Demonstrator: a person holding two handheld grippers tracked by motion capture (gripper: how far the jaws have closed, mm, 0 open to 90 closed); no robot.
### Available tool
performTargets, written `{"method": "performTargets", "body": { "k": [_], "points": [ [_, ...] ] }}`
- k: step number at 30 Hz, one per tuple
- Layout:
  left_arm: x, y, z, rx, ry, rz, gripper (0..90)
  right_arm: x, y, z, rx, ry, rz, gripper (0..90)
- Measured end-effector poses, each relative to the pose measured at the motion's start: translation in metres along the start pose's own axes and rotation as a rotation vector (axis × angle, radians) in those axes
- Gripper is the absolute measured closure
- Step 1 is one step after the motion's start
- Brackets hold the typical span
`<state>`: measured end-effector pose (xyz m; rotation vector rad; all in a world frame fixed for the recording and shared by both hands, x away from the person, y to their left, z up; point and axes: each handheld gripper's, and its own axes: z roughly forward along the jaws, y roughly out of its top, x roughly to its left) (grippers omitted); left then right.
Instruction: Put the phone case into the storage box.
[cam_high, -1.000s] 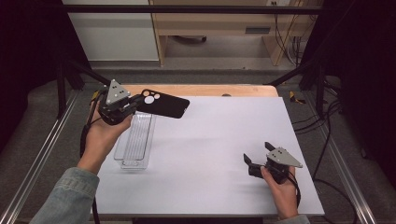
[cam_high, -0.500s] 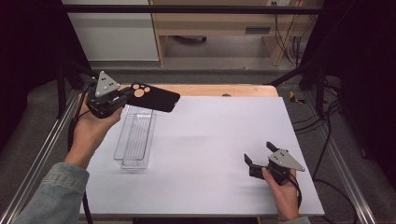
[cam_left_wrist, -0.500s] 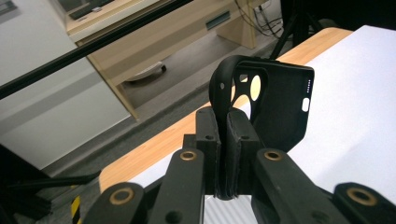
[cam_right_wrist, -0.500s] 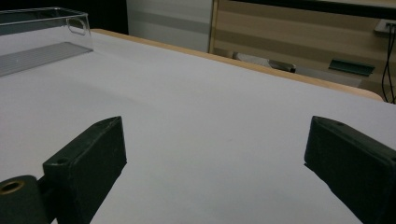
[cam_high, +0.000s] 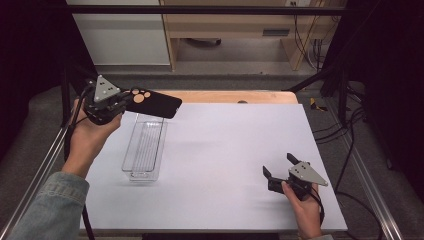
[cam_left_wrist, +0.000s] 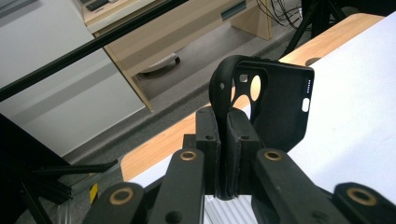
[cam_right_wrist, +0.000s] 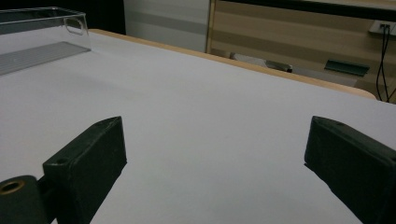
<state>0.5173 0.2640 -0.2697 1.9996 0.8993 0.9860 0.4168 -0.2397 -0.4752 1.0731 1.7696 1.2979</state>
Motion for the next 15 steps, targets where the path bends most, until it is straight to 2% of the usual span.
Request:
{"method": "performTargets", "body": {
  "k": [7,12,15],
  "points": [
    [0.0019,-0.0030,-0.0018,0.010,0.016,0.007,84.5,0.0019,0.0000,0.0019,-0.001,0.005,-0.002,5.0],
    [0.0058,-0.0066,-0.0021,0.028,0.039,0.026,84.5,0.0016,-0.0005,0.0016,-0.002,0.004,-0.002,4.8],
    [0.0098,-0.0080,-0.0023,0.022,0.058,0.028,84.4,0.0014,-0.0011,0.0017,-0.002,0.006,0.000,4.6]
  ]
}}
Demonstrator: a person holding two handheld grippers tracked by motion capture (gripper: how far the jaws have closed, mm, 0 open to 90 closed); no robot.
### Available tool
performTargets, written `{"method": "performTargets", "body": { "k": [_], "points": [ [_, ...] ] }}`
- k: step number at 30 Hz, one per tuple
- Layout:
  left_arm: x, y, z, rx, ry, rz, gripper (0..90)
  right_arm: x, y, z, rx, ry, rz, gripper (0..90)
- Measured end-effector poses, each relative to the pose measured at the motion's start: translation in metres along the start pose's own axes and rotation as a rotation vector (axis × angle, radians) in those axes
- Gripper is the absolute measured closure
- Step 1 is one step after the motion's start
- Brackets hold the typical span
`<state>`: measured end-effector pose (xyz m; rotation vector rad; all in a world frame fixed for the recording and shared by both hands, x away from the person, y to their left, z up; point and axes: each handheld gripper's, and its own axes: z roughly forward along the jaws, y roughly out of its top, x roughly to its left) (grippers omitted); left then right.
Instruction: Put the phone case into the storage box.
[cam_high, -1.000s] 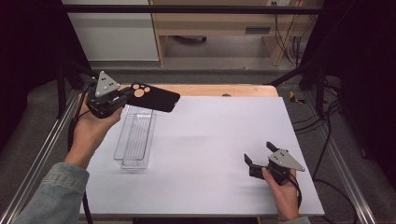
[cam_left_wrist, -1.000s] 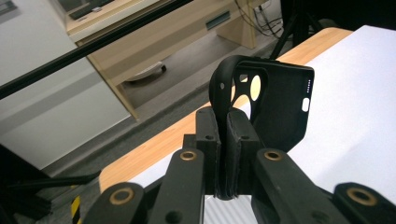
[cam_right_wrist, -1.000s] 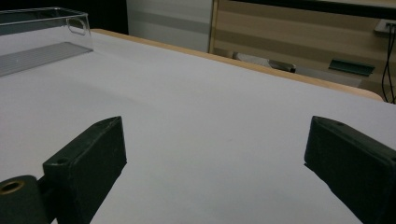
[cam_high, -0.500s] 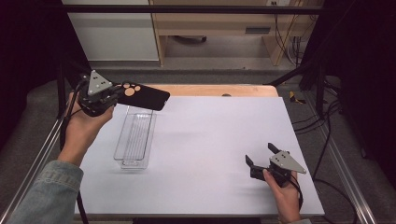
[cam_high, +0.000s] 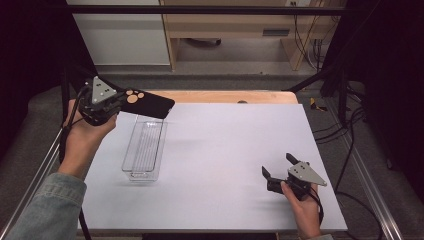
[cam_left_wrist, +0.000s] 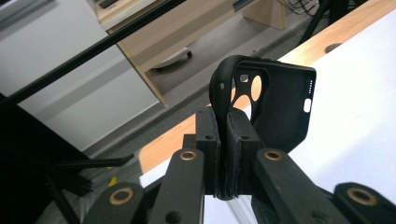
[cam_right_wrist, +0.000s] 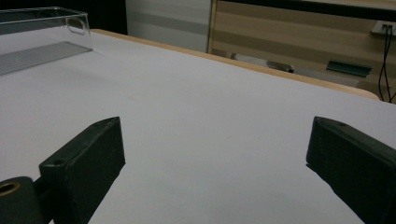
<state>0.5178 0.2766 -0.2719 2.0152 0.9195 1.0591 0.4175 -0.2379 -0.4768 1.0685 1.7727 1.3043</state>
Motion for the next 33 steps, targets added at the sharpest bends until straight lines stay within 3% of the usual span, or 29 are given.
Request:
{"method": "performTargets", "body": {
  "k": [5,18,33],
  "points": [
    [0.005,-0.003,0.003,0.013,0.016,0.006,84.4,0.001,0.000,0.000,0.002,0.003,-0.003,4.0],
    [0.008,-0.014,0.011,0.079,0.070,0.102,84.4,0.002,0.000,0.001,0.001,0.007,-0.012,4.1],
    [-0.003,-0.012,0.019,0.095,0.077,0.183,84.3,0.000,-0.001,0.001,-0.005,0.014,-0.002,4.1]
  ]
}}
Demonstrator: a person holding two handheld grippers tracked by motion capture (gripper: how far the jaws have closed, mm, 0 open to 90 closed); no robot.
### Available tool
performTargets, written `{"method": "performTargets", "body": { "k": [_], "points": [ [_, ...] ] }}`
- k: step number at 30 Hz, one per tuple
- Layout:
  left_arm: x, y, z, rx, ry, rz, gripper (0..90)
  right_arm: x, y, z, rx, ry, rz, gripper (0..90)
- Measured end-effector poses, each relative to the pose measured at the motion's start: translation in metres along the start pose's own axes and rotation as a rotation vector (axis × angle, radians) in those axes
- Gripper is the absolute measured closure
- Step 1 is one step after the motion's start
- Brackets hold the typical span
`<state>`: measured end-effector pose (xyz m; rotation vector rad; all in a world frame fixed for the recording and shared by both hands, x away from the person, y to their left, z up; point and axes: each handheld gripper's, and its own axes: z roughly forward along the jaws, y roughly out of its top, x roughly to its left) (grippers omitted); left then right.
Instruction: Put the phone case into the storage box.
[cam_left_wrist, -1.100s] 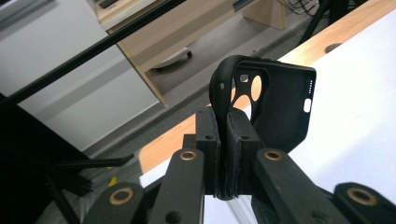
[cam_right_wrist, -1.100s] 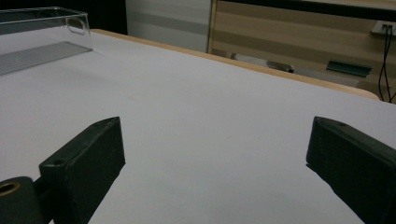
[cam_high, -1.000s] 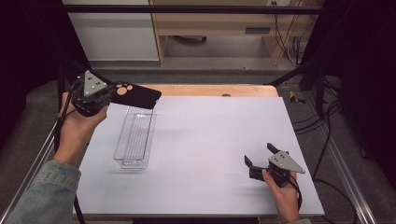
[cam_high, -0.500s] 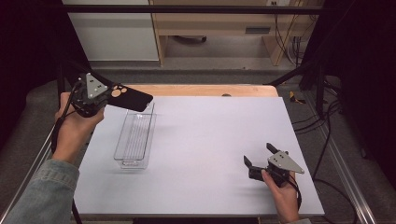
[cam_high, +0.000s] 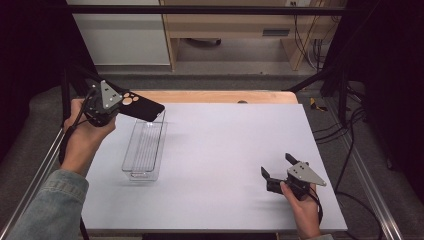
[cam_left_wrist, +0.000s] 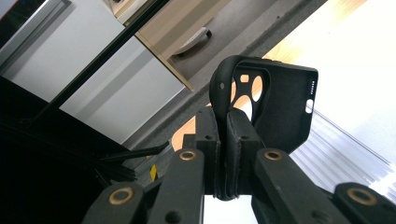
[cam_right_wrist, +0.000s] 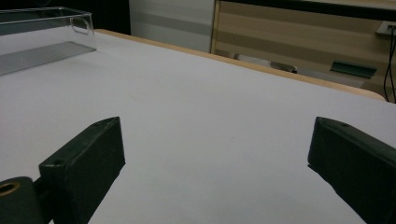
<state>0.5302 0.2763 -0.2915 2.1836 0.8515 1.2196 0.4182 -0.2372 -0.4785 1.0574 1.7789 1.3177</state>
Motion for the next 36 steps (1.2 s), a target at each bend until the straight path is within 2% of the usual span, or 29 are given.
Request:
{"method": "performTargets", "body": {
  "k": [23,36],
  "points": [
    [-0.006,-0.010,0.000,0.023,0.009,0.077,84.3,-0.003,-0.001,0.000,-0.005,-0.004,0.007,4.0],
    [-0.016,-0.005,0.015,0.039,0.002,0.154,84.3,-0.004,-0.001,-0.001,-0.004,-0.002,0.010,4.1]
  ]
}}
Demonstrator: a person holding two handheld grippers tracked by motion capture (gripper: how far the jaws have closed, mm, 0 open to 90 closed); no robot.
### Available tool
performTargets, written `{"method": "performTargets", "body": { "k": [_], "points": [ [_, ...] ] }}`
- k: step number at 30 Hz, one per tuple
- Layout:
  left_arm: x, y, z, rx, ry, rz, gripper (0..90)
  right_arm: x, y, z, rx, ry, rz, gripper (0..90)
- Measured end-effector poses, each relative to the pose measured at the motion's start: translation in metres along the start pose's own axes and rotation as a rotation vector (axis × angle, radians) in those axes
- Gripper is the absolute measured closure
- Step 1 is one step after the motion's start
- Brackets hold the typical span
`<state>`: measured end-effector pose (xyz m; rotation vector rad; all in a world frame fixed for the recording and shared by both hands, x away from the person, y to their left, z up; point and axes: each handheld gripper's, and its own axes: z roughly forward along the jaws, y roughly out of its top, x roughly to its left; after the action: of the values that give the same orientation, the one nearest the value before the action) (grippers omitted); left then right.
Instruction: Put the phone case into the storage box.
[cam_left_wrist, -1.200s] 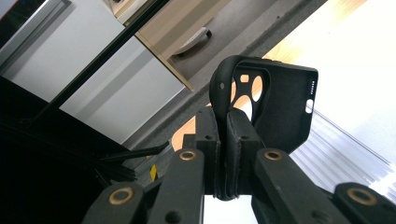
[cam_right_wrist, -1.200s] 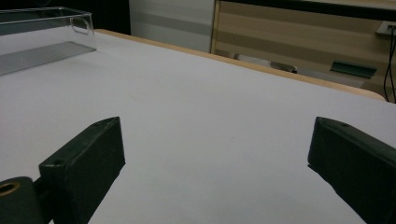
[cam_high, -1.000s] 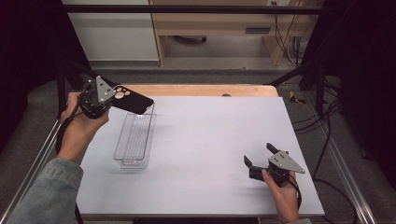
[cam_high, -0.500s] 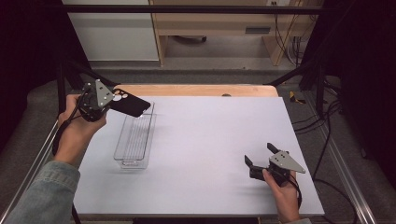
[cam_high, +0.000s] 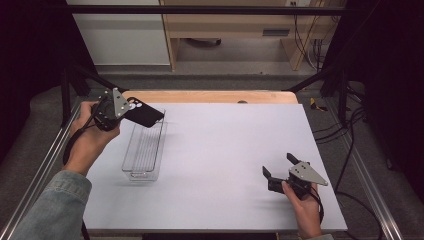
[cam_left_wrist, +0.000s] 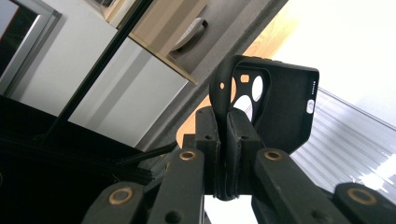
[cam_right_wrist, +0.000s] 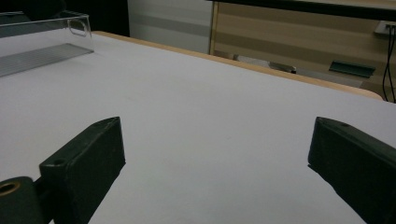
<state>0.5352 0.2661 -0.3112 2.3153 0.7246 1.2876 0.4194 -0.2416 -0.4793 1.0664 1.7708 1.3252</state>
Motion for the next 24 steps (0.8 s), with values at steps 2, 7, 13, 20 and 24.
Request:
{"method": "performTargets", "body": {
  "k": [2,7,13,20,24],
  "points": [
    [-0.001,0.001,0.002,0.001,0.002,0.008,84.3,0.000,0.000,0.000,-0.001,-0.001,0.000,4.2],
    [-0.002,0.002,0.006,0.008,0.004,0.023,84.3,0.000,0.000,0.000,0.000,0.002,0.000,4.2],
    [-0.001,0.003,0.010,0.020,0.012,0.033,84.3,0.001,0.000,0.000,-0.003,0.004,-0.003,4.2],
    [0.002,0.002,0.013,0.032,0.024,0.040,84.3,0.002,0.000,0.001,-0.004,0.008,0.001,4.2],
    [0.004,0.000,0.016,0.042,0.026,0.043,84.3,0.002,0.000,0.001,-0.004,0.009,0.002,4.2]
  ]
}}
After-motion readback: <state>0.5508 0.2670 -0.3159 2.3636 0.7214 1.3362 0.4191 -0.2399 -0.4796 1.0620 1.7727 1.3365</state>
